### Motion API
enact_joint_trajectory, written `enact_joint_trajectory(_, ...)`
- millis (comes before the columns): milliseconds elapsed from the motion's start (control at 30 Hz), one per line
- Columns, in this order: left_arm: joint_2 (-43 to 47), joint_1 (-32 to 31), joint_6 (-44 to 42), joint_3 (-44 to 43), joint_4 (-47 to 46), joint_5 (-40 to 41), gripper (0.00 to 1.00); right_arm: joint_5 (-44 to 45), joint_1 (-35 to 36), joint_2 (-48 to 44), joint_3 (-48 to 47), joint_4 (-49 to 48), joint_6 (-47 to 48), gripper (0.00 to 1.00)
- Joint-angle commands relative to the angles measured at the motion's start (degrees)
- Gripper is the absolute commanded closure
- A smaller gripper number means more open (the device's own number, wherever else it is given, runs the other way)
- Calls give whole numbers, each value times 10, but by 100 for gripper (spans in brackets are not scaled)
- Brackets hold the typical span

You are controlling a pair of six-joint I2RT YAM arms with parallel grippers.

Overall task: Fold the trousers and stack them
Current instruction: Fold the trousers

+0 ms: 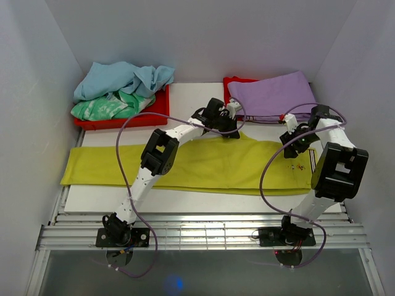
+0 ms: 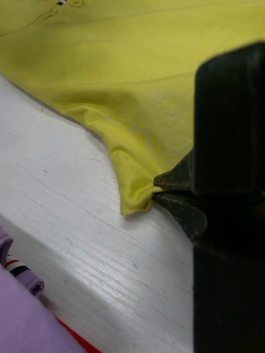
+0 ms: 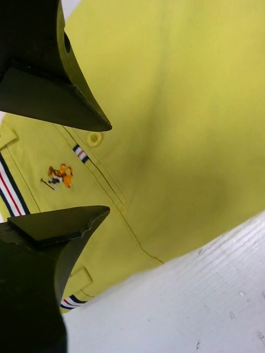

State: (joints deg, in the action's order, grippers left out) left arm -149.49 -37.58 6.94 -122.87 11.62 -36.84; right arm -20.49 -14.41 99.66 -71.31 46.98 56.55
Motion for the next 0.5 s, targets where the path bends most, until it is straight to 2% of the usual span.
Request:
enact_joint_trajectory(0,10,-7,-3,6,32,32,93,-54,7,-58,13,77,41,38)
enact_joint_trajectory(33,13,-7,-4,6,31,40,99,-64,16,-67,23,95,51,39)
enact_joint_trajectory(67,15,-6,-5,8,31,54,100,-74,21,-75,30,132,63,40)
enact_joint_trajectory(167,17,-6,-9,4,34,62,100,-91,64,-118,78,160,88,40)
enact_joint_trajectory(400,18,-6,-3,1,35,70,100,-69,182,-221,191,123,95,40)
enact_joint_trajectory(467,18,-6,-3,1,36,71,100,-54,197,-242,215,108,86,40)
